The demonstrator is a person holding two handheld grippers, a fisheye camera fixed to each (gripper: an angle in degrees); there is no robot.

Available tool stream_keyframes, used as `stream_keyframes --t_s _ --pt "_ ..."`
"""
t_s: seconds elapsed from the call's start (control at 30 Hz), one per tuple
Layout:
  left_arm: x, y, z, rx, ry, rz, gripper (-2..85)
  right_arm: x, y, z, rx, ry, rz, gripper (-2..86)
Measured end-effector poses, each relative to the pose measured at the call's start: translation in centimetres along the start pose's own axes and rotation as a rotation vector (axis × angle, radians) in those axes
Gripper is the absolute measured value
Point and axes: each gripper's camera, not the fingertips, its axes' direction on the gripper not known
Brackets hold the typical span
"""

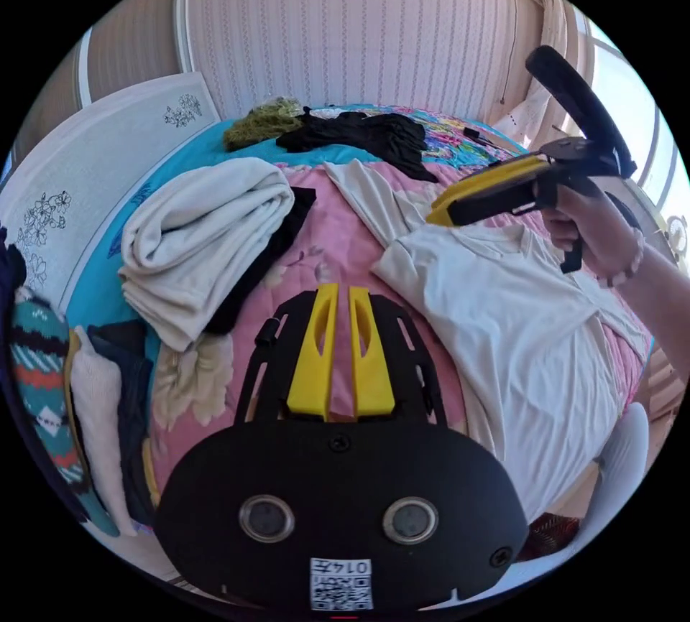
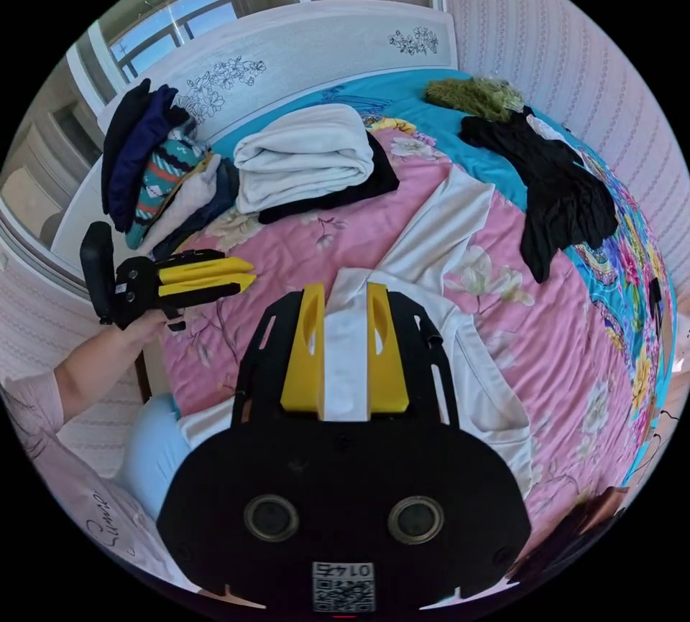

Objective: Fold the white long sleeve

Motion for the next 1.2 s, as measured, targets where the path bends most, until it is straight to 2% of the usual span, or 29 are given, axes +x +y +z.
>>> stream_keyframes --t_s 0.13,0.2,0.3,0.4,0.43,0.5,0.67,0.87,1.0,1.1,1.2 --pt "-2.5 -7.4 4.6 -0.05 0.003 -0.055 0.9 0.8 -4.9 3.7 -0.077 -0.049 -0.003 10.1" --pt "-3.4 -9.6 6.6 -0.072 0.047 -0.091 4.8 1.3 -5.4 5.0 -0.112 -0.044 -0.006 9.9" --pt "-4.1 -11.4 10.1 -0.197 0.109 -0.107 7.8 1.6 -5.8 4.9 -0.045 -0.074 -0.047 7.9" --pt "-4.9 -11.2 8.4 -0.15 0.076 -0.035 4.8 2.0 -7.0 3.5 -0.012 -0.13 -0.052 4.0" --pt "-5.5 -10.9 6.8 -0.113 0.069 0.001 1.2 2.2 -7.5 2.5 0.009 -0.154 -0.044 3.2" --pt "-6.8 -10.0 3.2 -0.046 0.058 0.025 0.1 2.2 -8.2 0.7 0.041 -0.175 -0.046 2.3" --pt "-11.8 -1.0 -12.0 0.136 0.058 0.028 -0.7 0.8 -10.3 -4.9 0.101 -0.162 -0.108 1.5" --pt "-15.4 10.6 -27.3 0.202 0.05 -0.053 -1.0 -2.3 -14.1 -8.3 0.049 -0.151 -0.186 1.2" --pt "-19.4 14.9 -31.0 0.175 -0.063 -0.188 -0.9 -4.5 -17.3 -7.1 -0.038 -0.046 -0.196 1.3" --pt "-23.1 18.1 -30.1 0.09 -0.162 -0.295 -0.9 -4.7 -19.5 -5.4 -0.087 -0.069 -0.137 1.9" --pt "-25.9 21.0 -29.2 0.005 -0.124 -0.377 -0.4 -4.6 -20.9 -4.6 -0.125 0.008 -0.048 3.8"
